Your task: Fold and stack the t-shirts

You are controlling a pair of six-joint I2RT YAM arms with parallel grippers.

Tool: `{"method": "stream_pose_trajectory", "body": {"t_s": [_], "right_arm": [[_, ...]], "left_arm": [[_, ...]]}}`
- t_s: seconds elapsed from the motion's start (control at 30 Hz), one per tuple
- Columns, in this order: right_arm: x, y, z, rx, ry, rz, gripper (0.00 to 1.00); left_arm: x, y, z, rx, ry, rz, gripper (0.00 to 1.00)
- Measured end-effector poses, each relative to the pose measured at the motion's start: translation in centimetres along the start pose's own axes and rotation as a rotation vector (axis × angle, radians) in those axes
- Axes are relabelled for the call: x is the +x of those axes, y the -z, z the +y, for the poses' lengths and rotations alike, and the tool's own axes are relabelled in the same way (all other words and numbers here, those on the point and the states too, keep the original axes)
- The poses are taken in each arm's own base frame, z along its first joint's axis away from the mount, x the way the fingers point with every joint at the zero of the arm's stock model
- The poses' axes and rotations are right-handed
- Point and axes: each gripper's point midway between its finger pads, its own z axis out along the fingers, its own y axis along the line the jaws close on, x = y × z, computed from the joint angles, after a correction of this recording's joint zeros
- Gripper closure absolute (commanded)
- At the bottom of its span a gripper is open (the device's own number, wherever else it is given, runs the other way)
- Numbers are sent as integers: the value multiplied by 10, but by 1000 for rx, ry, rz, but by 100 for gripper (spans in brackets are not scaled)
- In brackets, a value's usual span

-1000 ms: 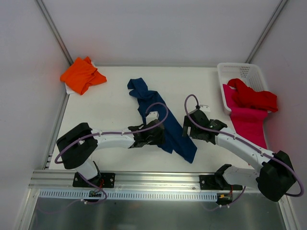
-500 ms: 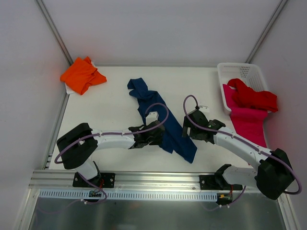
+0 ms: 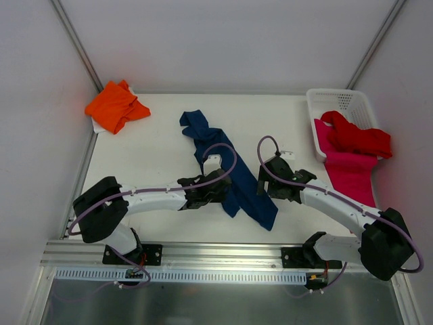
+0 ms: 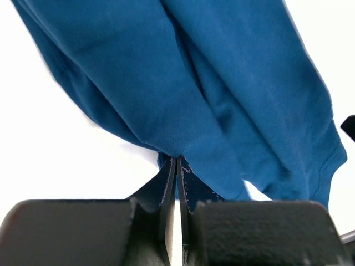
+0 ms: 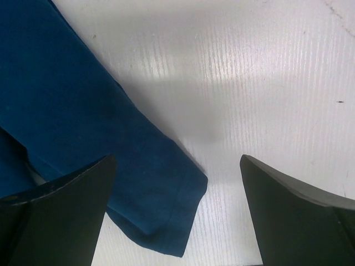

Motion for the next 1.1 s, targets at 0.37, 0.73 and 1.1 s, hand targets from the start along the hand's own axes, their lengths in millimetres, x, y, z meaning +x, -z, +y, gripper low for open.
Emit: {"method": "stream_pose_trajectory", "body": {"t_s": [0.37, 0.73, 1.1], "right_arm": [[4, -2, -2, 6, 3, 6, 1], [6, -6, -1, 9, 7, 18, 1], [5, 32, 22, -102, 35, -23, 1]], "left_arm": [[-115, 85, -51, 142, -50, -297, 100], [-176, 147, -60, 159, -166, -464, 100], [-249, 190, -35, 55, -269, -629, 100]]}}
